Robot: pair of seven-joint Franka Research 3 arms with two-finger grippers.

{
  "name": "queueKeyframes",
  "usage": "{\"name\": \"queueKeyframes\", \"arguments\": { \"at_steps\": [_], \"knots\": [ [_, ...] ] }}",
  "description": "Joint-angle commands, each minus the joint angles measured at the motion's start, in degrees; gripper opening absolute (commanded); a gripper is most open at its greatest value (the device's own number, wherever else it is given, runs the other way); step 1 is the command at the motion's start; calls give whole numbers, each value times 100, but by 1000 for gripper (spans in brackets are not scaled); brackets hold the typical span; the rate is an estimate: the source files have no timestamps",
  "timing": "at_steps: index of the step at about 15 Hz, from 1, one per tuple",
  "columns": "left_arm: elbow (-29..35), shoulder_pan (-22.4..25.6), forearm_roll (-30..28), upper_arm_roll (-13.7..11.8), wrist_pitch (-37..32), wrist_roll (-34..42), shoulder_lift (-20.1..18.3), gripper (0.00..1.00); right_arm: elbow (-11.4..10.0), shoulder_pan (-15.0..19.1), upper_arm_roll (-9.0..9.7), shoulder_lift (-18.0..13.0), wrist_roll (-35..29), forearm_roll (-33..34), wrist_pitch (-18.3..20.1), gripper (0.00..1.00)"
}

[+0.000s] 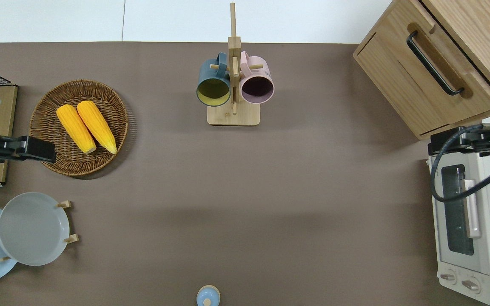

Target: Slide drawer open with right arm

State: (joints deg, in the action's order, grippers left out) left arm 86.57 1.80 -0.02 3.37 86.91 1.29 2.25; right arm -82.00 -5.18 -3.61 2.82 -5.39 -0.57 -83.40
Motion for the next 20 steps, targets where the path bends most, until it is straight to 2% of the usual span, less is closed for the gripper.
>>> {"name": "queueKeyframes", "arguments": {
  "at_steps": [1, 12, 20],
  "knots": [
    [-149, 31, 98, 40, -113, 56, 65, 993, 8, -10, -25, 69, 73, -75, 69, 985],
    [-149, 31, 98, 40, -113, 56, 65, 993, 8, 52, -25, 96, 143, -128, 218, 985],
    [-149, 31, 98, 40, -113, 56, 65, 993, 8, -27, -8, 69, 126, -22, 262, 985]
  ]
}}
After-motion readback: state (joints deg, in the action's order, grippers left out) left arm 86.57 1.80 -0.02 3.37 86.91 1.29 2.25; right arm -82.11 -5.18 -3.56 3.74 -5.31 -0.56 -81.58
